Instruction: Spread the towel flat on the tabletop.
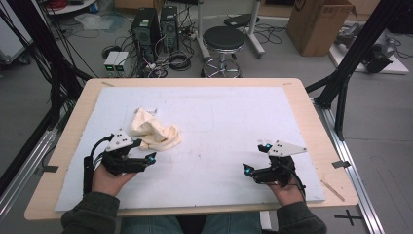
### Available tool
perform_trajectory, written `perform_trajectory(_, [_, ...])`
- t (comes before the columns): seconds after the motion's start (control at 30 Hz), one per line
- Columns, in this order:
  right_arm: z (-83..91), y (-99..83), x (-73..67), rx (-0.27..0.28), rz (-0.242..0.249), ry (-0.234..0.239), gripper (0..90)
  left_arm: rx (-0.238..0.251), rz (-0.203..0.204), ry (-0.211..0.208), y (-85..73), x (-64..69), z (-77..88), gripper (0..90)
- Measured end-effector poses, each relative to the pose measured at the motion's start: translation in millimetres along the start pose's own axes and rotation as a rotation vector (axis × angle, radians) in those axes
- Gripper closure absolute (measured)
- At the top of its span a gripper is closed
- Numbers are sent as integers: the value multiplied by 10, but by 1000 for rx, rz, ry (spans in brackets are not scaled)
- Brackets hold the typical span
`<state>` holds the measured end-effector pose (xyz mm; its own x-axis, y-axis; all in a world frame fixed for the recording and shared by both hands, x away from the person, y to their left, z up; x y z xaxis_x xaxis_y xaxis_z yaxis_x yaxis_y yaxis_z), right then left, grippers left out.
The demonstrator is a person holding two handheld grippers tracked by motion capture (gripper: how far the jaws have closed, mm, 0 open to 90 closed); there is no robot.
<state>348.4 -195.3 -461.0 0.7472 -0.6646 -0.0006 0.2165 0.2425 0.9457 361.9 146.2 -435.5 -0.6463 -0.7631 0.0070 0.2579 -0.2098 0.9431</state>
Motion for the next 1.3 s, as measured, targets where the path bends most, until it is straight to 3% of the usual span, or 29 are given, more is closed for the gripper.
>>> perform_trajectory(0.1, [-6, 4, 2, 2, 1, 2, 106, -27, -19, 4, 60, -49, -83, 278])
perform_trajectory(0.23, [-13, 5, 11, 3, 4, 5, 106, -30, -11, 12, 187, -156, -223, 264])
perform_trajectory(0.47, [-8, 11, 12, 6, -3, 7, 106, -73, -25, 47, 210, -311, -416, 271])
perform_trajectory(0.63, [-12, 22, 12, 11, -3, 12, 107, -96, -14, 35, 222, -332, -543, 269])
perform_trajectory(1.07, [-9, 21, 30, 12, -2, 12, 107, -236, -28, 71, -105, -472, -845, 267])
perform_trajectory(1.3, [-10, 22, 31, 13, -6, 14, 107, -261, -34, 91, -201, -538, -930, 337])
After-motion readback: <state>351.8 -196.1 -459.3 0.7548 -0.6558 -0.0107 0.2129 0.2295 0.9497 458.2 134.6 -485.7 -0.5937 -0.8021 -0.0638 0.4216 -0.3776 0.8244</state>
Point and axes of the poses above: each handheld gripper's, and its own axes: z roughly backward along the jaws, y roughly out of its top, x roughly to its right, the point moved 10 cm from there along -z, roughly forward along the jaws, and after that the axes turned 11 degrees about x, right-handed, at the moved point
